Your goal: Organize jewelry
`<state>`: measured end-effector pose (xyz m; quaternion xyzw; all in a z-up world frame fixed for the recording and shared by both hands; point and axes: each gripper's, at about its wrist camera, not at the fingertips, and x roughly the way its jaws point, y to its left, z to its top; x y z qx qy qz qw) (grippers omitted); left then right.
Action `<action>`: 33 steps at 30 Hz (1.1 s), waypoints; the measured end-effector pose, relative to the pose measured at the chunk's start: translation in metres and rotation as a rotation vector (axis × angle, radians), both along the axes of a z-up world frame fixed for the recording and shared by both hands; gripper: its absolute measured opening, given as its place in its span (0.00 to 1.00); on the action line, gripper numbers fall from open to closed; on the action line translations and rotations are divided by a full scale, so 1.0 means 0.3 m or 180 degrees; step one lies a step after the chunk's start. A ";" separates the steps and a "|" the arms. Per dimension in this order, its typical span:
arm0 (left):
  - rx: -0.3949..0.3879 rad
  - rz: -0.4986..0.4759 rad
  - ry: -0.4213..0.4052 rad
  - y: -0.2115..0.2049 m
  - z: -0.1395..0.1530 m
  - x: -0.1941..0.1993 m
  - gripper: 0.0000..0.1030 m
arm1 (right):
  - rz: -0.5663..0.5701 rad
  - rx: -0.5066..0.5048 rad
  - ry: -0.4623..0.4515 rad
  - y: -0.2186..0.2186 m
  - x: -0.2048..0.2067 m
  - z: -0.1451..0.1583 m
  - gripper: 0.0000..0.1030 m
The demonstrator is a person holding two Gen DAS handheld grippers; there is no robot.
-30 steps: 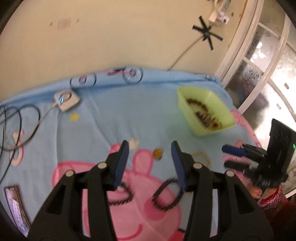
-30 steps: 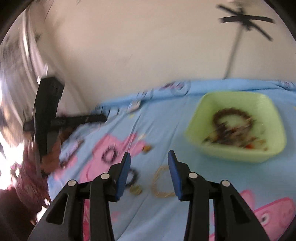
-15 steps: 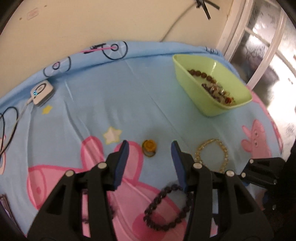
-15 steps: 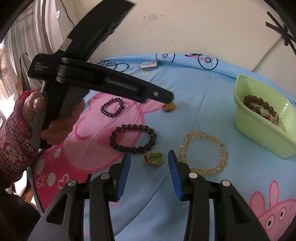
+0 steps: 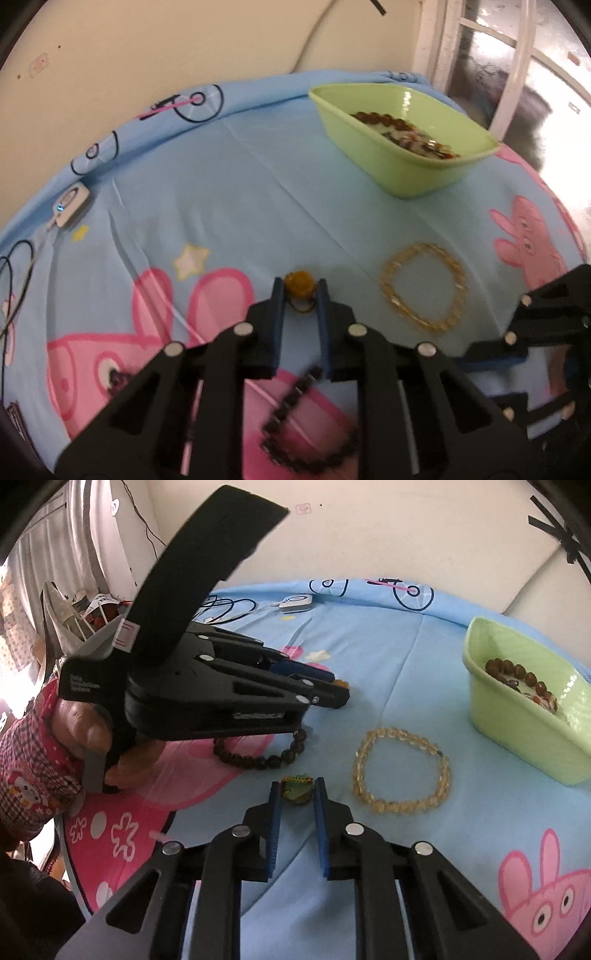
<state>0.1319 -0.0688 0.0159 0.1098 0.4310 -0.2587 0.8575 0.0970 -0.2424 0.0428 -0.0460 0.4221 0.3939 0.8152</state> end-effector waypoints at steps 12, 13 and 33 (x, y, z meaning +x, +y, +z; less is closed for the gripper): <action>-0.0848 -0.0649 0.0286 -0.094 0.156 -0.225 0.15 | -0.0944 0.0662 0.0026 -0.402 -0.072 0.081 0.00; -0.0854 -0.0692 0.0290 -0.115 0.162 -0.229 0.15 | -0.1016 0.0721 0.0039 -0.431 -0.072 0.083 0.00; -0.0690 -0.0171 0.0604 -0.328 0.178 0.280 0.16 | -0.1638 0.1007 0.0208 -0.579 0.385 0.081 0.00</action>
